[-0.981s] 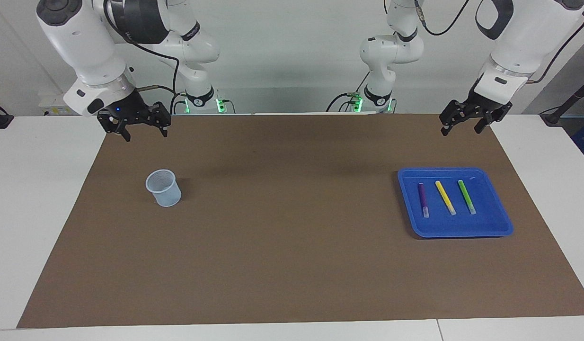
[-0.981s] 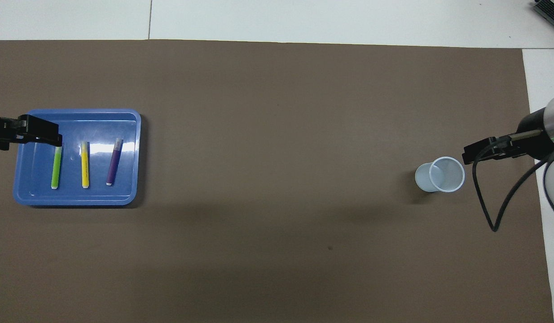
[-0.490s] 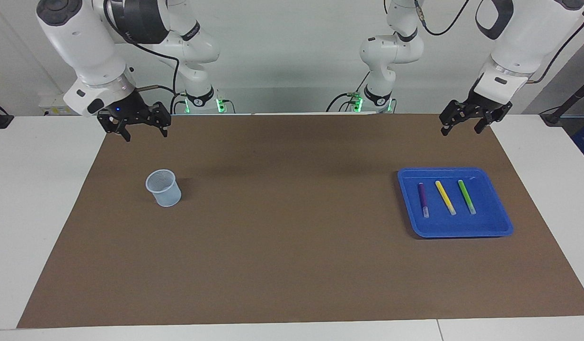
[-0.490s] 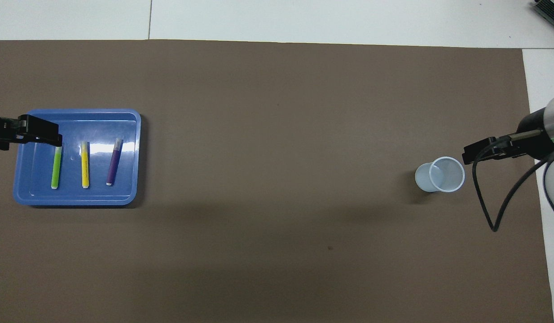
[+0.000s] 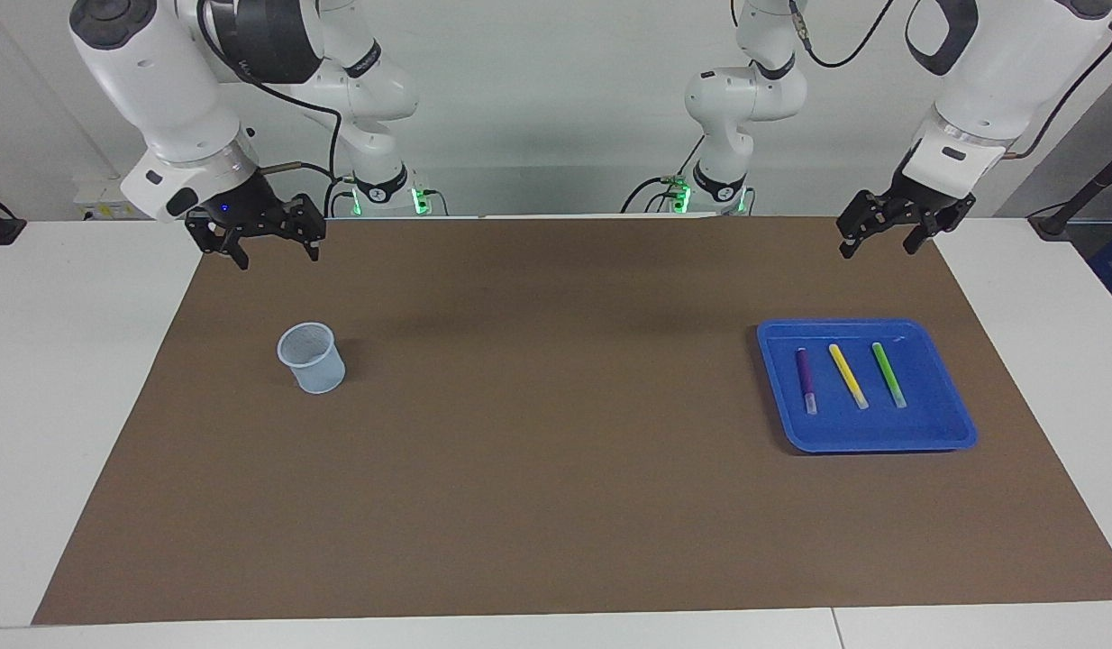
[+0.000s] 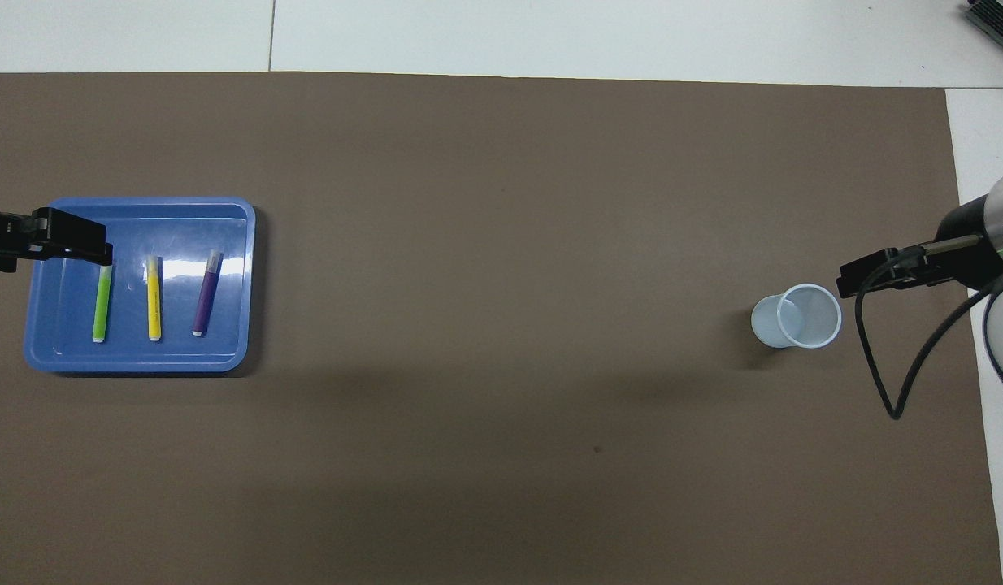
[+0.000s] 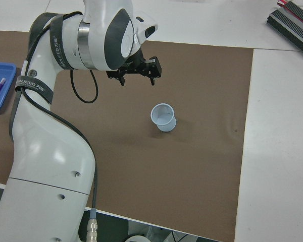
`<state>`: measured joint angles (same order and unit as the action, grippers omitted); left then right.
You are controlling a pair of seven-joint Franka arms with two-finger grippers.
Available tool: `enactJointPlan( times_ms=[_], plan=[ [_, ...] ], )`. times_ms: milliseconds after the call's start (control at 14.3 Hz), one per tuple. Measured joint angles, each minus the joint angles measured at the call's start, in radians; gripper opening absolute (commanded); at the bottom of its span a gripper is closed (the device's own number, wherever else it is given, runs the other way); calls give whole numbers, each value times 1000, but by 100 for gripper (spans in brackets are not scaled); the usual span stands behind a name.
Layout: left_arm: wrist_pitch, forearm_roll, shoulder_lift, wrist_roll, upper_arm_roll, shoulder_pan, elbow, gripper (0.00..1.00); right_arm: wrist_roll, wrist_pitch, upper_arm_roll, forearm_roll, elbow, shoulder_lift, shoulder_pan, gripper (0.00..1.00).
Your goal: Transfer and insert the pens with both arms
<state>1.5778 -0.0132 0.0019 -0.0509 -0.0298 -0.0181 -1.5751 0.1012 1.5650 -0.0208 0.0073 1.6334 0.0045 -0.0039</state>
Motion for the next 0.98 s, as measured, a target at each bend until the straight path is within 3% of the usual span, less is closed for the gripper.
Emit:
enactJointPlan(
  times_ms=[981],
  plan=[
    [1,0,0,-1,5,10,0,100,0,0,0,0,0,0,0,100]
  ],
)
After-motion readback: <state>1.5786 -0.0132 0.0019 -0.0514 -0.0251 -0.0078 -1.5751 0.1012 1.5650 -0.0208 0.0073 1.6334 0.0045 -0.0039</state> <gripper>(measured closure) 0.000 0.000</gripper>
